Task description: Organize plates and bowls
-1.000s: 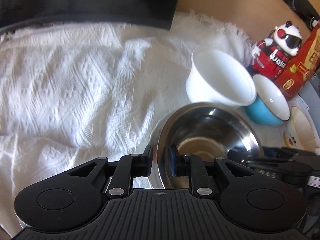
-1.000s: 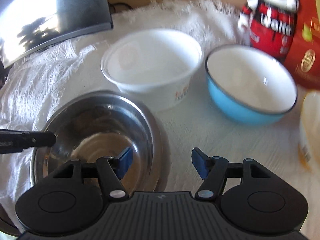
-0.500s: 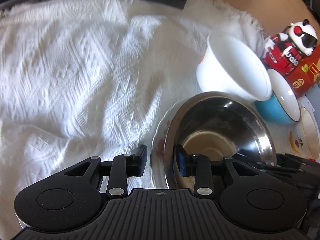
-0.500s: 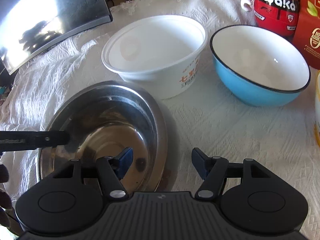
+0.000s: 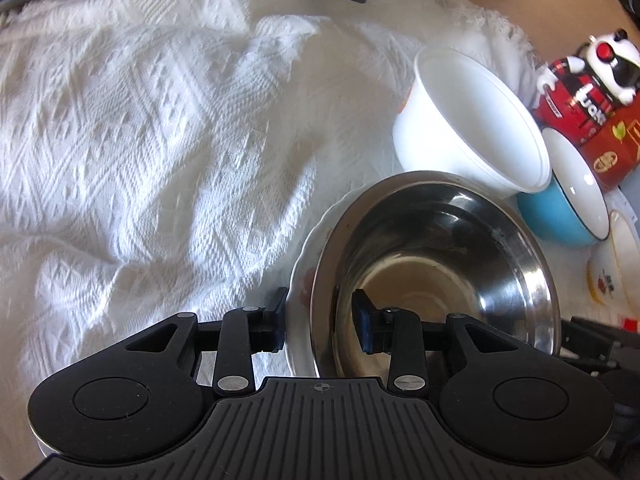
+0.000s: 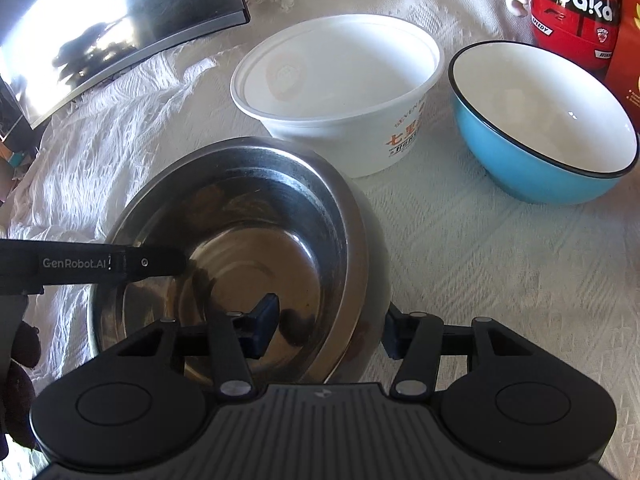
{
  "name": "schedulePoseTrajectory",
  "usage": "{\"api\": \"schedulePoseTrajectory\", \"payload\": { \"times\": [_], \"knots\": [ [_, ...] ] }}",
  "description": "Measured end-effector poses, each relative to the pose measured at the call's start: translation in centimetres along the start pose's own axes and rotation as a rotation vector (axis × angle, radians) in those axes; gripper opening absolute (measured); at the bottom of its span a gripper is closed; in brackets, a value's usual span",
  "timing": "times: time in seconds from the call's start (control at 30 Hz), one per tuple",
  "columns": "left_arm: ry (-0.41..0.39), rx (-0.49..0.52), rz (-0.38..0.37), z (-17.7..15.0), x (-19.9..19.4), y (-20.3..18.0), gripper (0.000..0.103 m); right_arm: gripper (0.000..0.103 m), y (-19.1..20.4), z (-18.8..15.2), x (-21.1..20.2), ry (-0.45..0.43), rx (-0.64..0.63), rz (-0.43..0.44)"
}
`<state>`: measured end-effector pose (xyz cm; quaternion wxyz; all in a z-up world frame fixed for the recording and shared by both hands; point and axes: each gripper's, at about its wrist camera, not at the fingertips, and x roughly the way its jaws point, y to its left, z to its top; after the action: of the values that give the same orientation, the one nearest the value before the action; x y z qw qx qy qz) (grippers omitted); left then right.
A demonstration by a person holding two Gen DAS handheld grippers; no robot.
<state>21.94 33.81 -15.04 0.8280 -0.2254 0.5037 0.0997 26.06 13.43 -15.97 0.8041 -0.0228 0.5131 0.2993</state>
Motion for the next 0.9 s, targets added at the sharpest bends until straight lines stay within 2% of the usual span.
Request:
{"api": "schedulePoseTrajectory", "payload": {
  "times": [0.1,0.27,0.5,0.7,0.8,0.9],
  "knots": [
    [0.018,-0.028,0.003,-0.2,-0.1,0.0,0.036,0.053,0.1,-0.2,-0.2,0.007,-0.003,-0.001],
    [0.047,0.013,0.064,-1.2,-0.3,-0.8,0.036,0.053,0.3,-1.2,-1.0,0.031,0.007,0.010],
    [0.034,-0.028,0.073,-1.8,-0.8,-0.4,0.036,0.053,1.2,-2.5,-1.5,0.049,-0.009,0.026],
    [0.029,-0.121,0.010,-1.8,-1.7,1.2,0.035,0.054,0.8,-3.1,-1.8,0.057,-0.031,0.052],
    [-0.032,-0.130,0.025,-1.7,-3.8,1.1,0.034,0.055,0.3,-2.8,-3.2,0.002,-0.042,0.047],
    [-0.151,-0.083,0.125,-1.3,-6.8,-0.7,0.034,0.060,-0.6,-2.4,-5.9,-0.095,-0.070,0.023]
  ]
}}
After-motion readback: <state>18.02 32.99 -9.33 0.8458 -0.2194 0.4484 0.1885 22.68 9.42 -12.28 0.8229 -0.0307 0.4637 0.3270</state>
